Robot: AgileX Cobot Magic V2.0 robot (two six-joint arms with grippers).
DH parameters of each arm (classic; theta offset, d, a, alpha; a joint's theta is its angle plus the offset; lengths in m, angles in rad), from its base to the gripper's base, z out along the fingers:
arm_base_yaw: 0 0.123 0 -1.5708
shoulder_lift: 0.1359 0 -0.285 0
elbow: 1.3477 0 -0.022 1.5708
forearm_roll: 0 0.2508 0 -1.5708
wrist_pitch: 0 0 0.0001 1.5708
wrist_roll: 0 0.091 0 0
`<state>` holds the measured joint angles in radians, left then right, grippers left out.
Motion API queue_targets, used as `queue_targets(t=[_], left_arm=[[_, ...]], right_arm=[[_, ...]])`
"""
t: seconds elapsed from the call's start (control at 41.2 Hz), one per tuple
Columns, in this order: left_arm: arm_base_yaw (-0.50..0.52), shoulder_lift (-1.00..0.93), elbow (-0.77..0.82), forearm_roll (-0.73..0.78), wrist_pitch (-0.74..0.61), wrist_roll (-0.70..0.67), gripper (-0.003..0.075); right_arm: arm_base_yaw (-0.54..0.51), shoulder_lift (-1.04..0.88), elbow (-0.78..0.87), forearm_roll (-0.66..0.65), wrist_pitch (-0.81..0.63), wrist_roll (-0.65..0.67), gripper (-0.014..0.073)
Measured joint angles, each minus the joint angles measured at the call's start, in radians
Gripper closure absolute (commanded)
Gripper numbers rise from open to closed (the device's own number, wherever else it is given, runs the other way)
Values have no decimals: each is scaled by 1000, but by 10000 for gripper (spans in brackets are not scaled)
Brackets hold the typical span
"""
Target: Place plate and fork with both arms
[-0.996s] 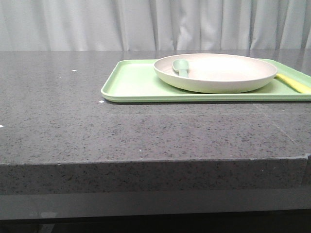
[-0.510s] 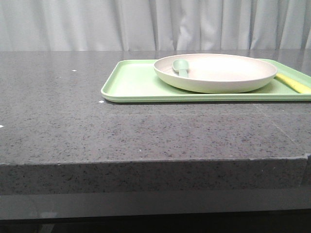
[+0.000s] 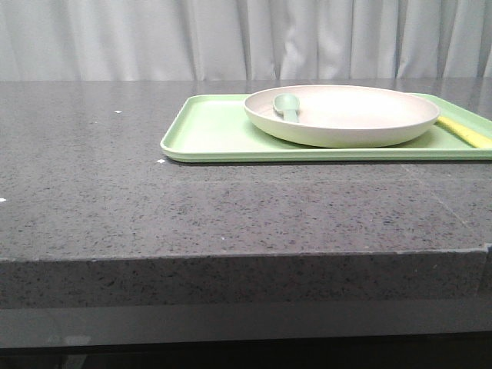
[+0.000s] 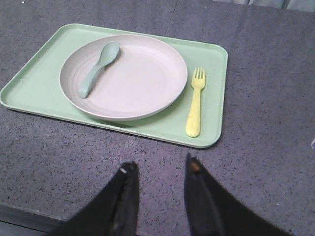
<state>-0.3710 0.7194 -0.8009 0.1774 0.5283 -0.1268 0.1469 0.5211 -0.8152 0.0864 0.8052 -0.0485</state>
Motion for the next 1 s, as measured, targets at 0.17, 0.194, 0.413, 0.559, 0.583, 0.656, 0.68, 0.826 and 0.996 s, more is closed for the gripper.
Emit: queue_targets(t=[0.17,0.194,0.413,0.559,0.583,0.656,0.68,0.826,0.996], left_arm=[[0,0,0,0,0,0,738],[0,0,0,0,0,0,738],[0,0,0,0,0,0,738],[0,0,0,0,0,0,738],[0,0,0,0,0,0,738],[0,0,0,0,0,0,738],[0,0,2,0,0,0,738],[11,-49,74,0,-89,0,738],[152,-220,283,-17,-267,0,738]], right_arm=[[0,0,0,0,0,0,659],[0,0,0,0,0,0,659],[0,0,0,0,-2,0,661],[0,0,0,0,-2,0,661],[0,0,0,0,-2,0,661],[0,0,0,0,-2,0,661],[0,0,0,0,-2,0,661],[0,0,0,0,-2,0,661],[0,0,0,0,-2,0,661]])
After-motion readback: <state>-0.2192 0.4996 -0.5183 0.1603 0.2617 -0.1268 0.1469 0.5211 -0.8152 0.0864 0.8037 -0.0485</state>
